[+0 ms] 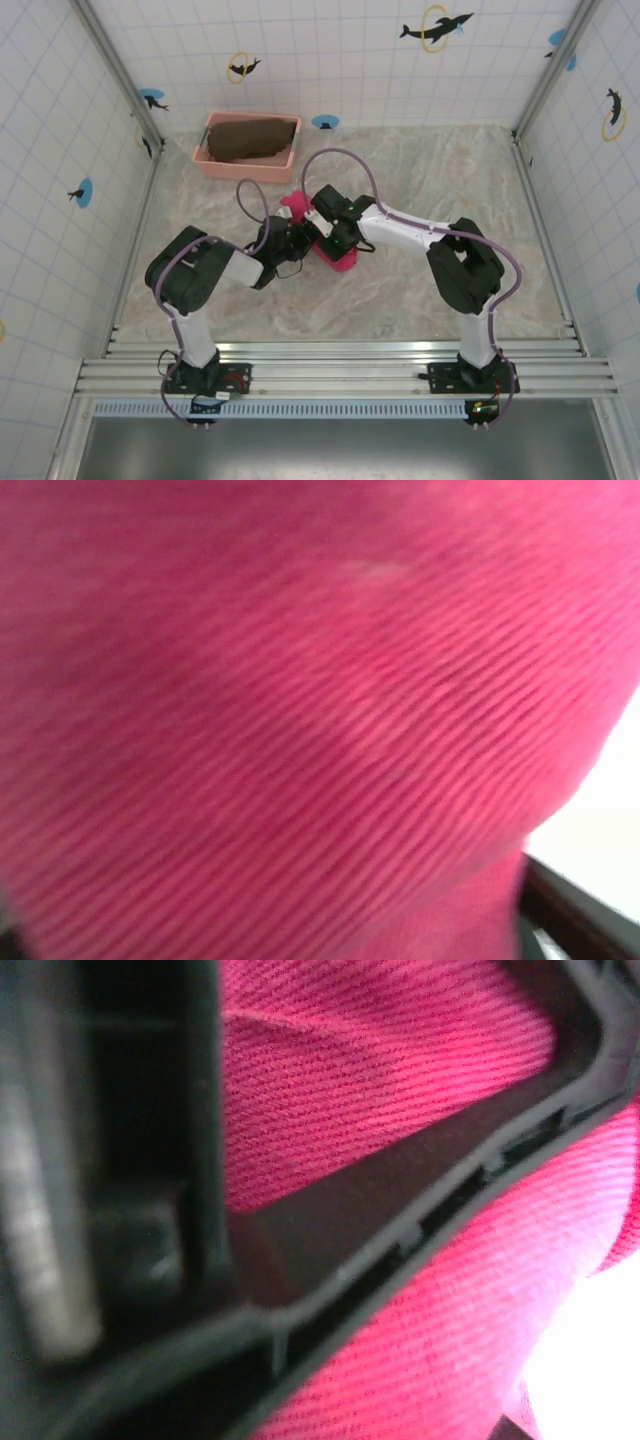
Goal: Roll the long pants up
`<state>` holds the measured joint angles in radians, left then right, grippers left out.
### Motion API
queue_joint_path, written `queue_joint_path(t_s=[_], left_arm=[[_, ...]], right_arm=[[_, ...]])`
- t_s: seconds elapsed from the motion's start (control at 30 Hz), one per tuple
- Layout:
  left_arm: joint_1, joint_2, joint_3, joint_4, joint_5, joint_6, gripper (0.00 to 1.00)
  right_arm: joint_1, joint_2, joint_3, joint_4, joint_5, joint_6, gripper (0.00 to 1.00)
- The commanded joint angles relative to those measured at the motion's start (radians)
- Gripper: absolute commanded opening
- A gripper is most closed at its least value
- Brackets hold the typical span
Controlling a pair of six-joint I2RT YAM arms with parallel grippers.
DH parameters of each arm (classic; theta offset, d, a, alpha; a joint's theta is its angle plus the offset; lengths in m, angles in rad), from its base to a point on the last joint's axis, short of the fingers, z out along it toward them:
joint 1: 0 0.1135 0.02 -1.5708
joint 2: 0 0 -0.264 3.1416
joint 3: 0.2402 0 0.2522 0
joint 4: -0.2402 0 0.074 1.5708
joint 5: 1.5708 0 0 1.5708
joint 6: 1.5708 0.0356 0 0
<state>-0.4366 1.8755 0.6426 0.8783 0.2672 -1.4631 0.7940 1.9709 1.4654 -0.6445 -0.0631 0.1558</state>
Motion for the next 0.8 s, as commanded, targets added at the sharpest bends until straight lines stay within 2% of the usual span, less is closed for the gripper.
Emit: queue_joint_path(t_s=[0.0,0.1,0.17,0.23,0.37,0.4,0.43,0.5,0.53,0.67,0.77], left_arm=[[-0.025,0.09,0.044,-0.199,-0.014,0.067,0.63],[-0.027,0.088,0.064,-0.279,-0.034,0.096,0.49],[-0.027,0.098,0.08,-0.291,-0.032,0.11,0.31],[-0.027,0.112,0.112,-0.315,-0.019,0.125,0.0],[-0.028,0.099,0.149,-0.424,-0.049,0.146,0.0],[-0.028,0.087,0.167,-0.496,-0.06,0.16,0.0],[-0.028,0.078,0.187,-0.558,-0.069,0.182,0.0],[-0.028,0.058,0.229,-0.677,-0.081,0.225,0.0],[-0.03,0.048,0.25,-0.741,-0.093,0.242,0.0],[-0.02,0.014,0.337,-0.894,-0.098,0.333,0.0],[0.004,-0.001,0.403,-0.877,-0.028,0.374,0.0]], right_arm=[[0.104,0.042,-0.005,-0.063,-0.394,-0.09,0.0],[0.104,0.044,-0.004,-0.059,-0.397,-0.086,0.0],[0.103,0.044,-0.004,-0.056,-0.405,-0.082,0.0],[0.103,0.046,-0.001,-0.051,-0.409,-0.081,0.0],[0.1,0.044,0.007,-0.056,-0.393,-0.081,0.0],[0.096,0.037,0.007,-0.061,-0.37,-0.079,0.05],[0.092,0.024,-0.001,-0.061,-0.345,-0.076,0.23],[0.072,-0.028,-0.033,-0.044,-0.275,-0.061,0.81],[0.06,-0.06,-0.057,-0.031,-0.228,-0.052,1.0],[0.0,-0.245,-0.162,0.004,0.011,-0.001,0.99],[-0.05,-0.397,-0.237,-0.006,0.231,0.03,0.99]])
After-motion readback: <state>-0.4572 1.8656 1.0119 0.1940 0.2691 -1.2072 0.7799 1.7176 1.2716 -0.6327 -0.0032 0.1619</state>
